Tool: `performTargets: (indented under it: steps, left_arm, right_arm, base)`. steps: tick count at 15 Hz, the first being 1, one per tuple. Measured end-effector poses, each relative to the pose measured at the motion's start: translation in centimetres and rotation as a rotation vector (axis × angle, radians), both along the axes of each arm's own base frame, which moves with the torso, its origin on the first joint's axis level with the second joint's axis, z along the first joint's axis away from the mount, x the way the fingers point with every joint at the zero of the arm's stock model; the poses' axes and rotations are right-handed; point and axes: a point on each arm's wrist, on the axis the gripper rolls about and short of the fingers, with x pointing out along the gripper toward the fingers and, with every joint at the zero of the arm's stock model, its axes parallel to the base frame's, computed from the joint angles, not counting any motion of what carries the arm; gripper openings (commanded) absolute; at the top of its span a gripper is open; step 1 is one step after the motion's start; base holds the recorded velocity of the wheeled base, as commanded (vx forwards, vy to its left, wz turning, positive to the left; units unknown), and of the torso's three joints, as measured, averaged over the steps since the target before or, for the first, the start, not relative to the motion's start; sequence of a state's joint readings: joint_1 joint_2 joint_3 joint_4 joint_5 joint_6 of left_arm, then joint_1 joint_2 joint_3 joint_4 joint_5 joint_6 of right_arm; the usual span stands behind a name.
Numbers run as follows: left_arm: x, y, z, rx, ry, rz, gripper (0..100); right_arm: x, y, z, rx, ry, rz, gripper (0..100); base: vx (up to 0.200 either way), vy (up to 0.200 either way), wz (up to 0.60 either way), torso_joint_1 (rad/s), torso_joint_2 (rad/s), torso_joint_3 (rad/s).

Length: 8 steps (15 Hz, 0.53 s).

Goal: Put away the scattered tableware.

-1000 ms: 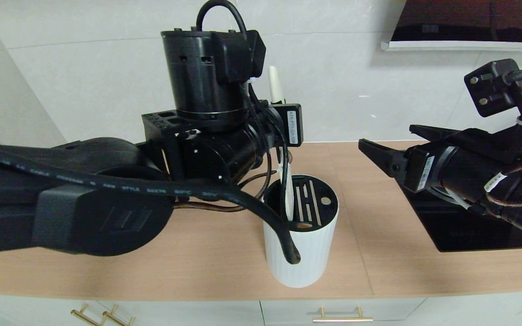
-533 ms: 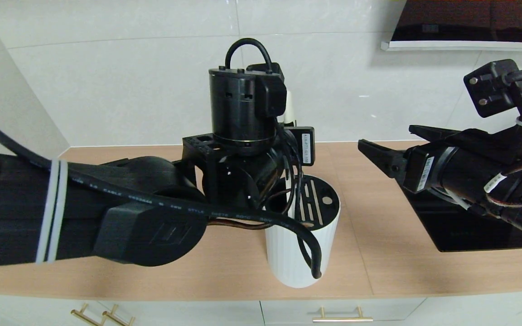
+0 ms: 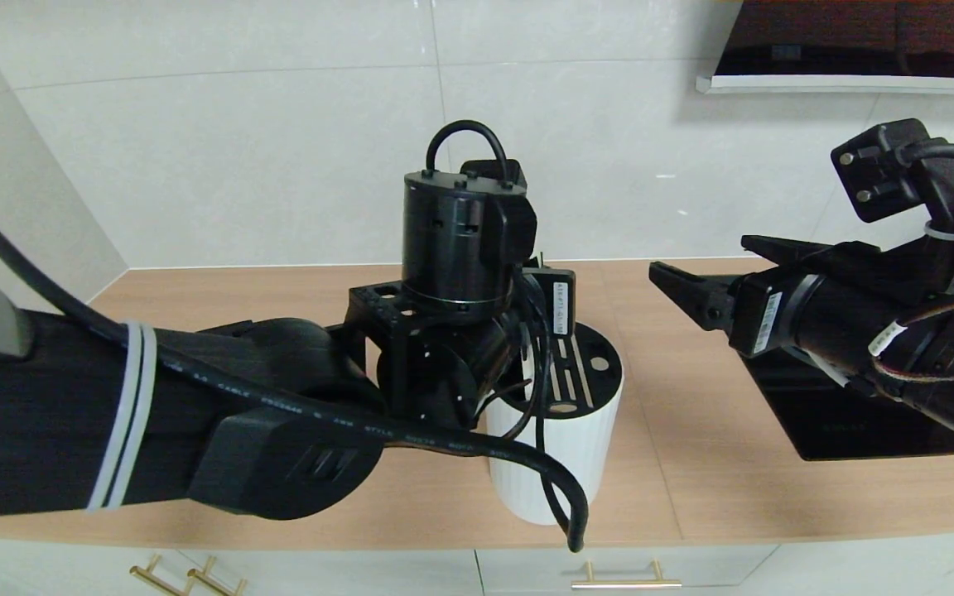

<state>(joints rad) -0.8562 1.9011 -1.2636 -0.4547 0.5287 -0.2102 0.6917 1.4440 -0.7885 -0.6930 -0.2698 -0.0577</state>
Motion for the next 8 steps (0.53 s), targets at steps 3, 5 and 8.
performTargets:
  steps: [3,5,8]
  left_arm:
    - [-0.21,-0.47,-0.72,-0.004,0.023,-0.008,0]
    - [-0.24,-0.68,-1.05,0.003,0.029,-0.01,0]
    - [-0.25,-0.72,-1.08,0.004,0.03,-0.011,100]
  right_arm:
    - [0.09,0.11,-0.19,-0.005,0.005,0.001,100]
    - [0.1,0.12,-0.2,-0.005,0.006,0.001,100]
    - [0.12,0.13,-0.23,-0.006,0.007,0.001,100]
  base:
    - [0.0,0.0,0.0,0.0,0.0,0.0]
    - [0.0,0.0,0.0,0.0,0.0,0.0]
    - [0.0,0.0,0.0,0.0,0.0,0.0]
